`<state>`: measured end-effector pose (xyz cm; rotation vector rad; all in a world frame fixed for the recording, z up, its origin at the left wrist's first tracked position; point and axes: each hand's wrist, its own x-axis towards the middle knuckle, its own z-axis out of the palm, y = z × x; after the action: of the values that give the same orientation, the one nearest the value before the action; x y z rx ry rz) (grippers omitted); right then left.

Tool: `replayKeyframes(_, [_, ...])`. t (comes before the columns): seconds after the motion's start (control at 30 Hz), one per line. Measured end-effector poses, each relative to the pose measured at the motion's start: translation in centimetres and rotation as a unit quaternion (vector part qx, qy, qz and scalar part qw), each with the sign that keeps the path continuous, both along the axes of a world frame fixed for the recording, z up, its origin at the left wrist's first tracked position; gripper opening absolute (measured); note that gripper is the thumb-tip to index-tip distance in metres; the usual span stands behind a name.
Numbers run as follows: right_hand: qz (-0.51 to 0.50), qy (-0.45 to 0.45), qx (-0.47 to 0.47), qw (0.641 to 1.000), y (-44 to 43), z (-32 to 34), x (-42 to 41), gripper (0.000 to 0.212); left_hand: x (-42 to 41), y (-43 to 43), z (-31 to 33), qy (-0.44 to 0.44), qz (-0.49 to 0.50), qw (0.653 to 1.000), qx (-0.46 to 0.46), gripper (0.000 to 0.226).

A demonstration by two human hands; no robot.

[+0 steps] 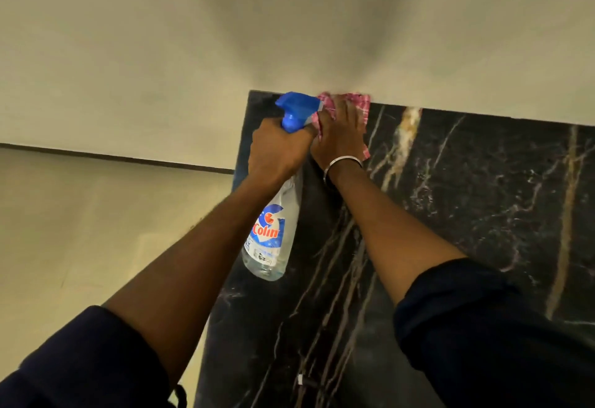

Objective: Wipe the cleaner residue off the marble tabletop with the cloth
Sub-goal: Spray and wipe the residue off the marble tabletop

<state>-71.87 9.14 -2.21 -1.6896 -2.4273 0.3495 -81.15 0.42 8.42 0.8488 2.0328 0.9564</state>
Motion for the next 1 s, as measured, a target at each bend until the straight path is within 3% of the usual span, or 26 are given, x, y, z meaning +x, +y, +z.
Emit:
replayKeyframes(0.13, [0.037, -0.024, -0.002, 0.999, -1.6, 0.0, -7.1, 0.045, -5.9, -1.7, -0.5, -0.002, 0.034, 0.999, -0.014, 0.027])
replayKeyframes(0.4, [0.057, -0.071, -0.003, 0.996, -2.7, 0.4, -13.5, 0.057, -12.2, -3.6, -1.1, 0.008, 0.062, 0.998, -0.008, 0.034])
replayKeyframes(0.7, [0.090, -0.095, -0.004, 0.991, -4.2, 0.3, -12.1, 0.060, -11.3, -8.2, -2.4, 0.028, 0.051, 0.998, -0.036, 0.031])
replayKeyframes(1.0, [0.123, -0.084, 0.002, 0.989, -12.1, -0.2, -9.4, 0.058, -8.6, -15.0, -3.3, 0.061, 0.074, 0.994, -0.052, 0.026])
